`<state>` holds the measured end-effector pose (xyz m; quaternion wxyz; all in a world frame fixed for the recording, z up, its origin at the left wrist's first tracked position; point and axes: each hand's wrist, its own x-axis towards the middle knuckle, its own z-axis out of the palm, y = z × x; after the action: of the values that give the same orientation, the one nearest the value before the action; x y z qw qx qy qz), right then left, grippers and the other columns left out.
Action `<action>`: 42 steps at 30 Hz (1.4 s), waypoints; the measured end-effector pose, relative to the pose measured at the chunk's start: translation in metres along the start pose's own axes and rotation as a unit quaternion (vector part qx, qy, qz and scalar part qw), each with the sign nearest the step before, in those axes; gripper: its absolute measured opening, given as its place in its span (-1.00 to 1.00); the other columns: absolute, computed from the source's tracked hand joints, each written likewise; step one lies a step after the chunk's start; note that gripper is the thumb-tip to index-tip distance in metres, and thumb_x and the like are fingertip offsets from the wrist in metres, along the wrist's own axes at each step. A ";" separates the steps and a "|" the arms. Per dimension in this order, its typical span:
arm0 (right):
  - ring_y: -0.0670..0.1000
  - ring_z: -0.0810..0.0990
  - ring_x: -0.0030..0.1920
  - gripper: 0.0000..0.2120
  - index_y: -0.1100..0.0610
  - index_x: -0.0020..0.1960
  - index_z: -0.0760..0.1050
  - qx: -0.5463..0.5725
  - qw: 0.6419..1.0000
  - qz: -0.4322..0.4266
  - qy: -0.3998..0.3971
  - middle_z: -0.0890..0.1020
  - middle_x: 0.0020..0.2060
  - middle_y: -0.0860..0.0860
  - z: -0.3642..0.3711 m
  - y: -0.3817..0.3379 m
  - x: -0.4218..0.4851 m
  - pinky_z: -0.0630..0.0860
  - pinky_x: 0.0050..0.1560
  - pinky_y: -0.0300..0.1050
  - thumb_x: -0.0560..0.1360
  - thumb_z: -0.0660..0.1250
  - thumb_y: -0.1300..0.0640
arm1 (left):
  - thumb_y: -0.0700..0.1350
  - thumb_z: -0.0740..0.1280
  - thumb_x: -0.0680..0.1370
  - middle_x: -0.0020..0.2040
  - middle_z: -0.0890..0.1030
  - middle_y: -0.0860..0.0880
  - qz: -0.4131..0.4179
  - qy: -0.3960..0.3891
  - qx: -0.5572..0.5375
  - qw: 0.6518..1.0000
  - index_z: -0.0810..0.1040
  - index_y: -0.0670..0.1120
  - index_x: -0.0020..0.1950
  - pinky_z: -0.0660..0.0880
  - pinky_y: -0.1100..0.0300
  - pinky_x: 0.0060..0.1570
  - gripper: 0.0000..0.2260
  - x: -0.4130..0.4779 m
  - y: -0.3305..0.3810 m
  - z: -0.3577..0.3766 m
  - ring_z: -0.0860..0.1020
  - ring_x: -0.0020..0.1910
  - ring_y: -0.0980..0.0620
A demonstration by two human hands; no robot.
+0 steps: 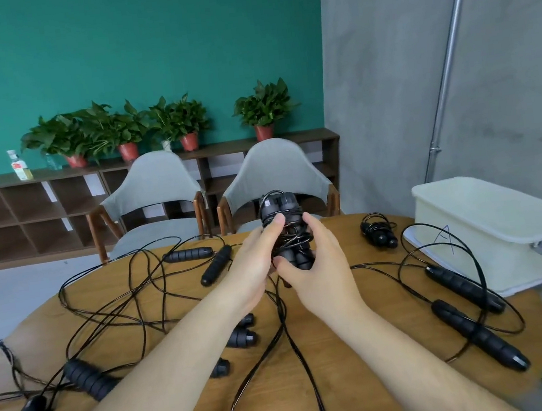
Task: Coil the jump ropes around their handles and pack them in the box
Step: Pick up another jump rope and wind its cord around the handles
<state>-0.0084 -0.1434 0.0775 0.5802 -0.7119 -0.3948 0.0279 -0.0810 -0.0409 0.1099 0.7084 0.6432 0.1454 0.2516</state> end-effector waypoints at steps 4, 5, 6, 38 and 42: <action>-0.27 0.44 0.20 -0.22 -0.06 0.57 0.17 0.004 0.999 0.032 0.039 0.39 0.34 -0.16 -0.012 0.019 0.014 0.39 0.02 -0.56 0.48 0.50 -0.01 | 0.07 0.36 0.62 0.28 0.58 0.02 0.002 0.072 0.068 0.995 0.37 -0.02 0.49 0.58 0.04 0.19 -0.53 0.020 -0.018 0.013 0.61 0.18 0.07; -0.22 0.47 0.24 -0.23 -0.07 0.56 0.17 0.002 0.998 0.036 0.047 0.42 0.35 -0.13 -0.015 0.025 0.019 0.45 0.10 -0.45 0.48 0.49 -0.04 | 0.03 0.39 0.61 0.29 0.54 0.02 -0.002 0.082 0.077 0.994 0.34 0.00 0.50 0.59 -0.01 0.21 -0.51 0.026 -0.024 0.017 0.59 0.19 0.08; -0.16 0.50 0.27 -0.23 -0.08 0.55 0.17 -0.002 0.998 0.040 0.055 0.46 0.35 -0.11 -0.019 0.032 0.025 0.51 0.18 -0.30 0.47 0.49 -0.07 | 0.00 0.40 0.60 0.29 0.51 0.04 -0.007 0.079 0.077 0.994 0.34 0.02 0.48 0.59 -0.05 0.22 -0.52 0.033 -0.031 0.022 0.58 0.19 0.10; 0.26 0.38 0.38 -0.14 0.08 0.62 0.03 -0.361 0.909 0.194 -0.071 0.39 0.37 0.23 -0.044 0.248 0.194 0.46 0.31 0.15 0.49 0.33 -0.21 | -0.11 0.29 0.67 0.36 0.56 -0.07 -0.071 0.032 0.277 0.958 0.42 -0.11 0.48 0.39 0.23 0.19 -0.63 0.276 -0.203 0.074 0.53 0.26 0.00; 0.27 0.30 0.41 -0.21 0.09 0.59 0.08 -0.438 0.879 0.172 -0.075 0.29 0.44 0.23 -0.050 0.229 0.184 0.41 0.31 0.17 0.50 0.29 -0.21 | -0.08 0.26 0.68 0.43 0.51 -0.06 -0.056 0.002 0.353 0.934 0.40 -0.11 0.50 0.34 0.23 0.26 -0.62 0.263 -0.187 0.069 0.49 0.37 -0.06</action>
<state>0.2639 -0.0778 -0.0239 0.1640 -0.9459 -0.2801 0.0048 0.2058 0.0360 -0.0346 0.4486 0.8422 0.2614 0.1454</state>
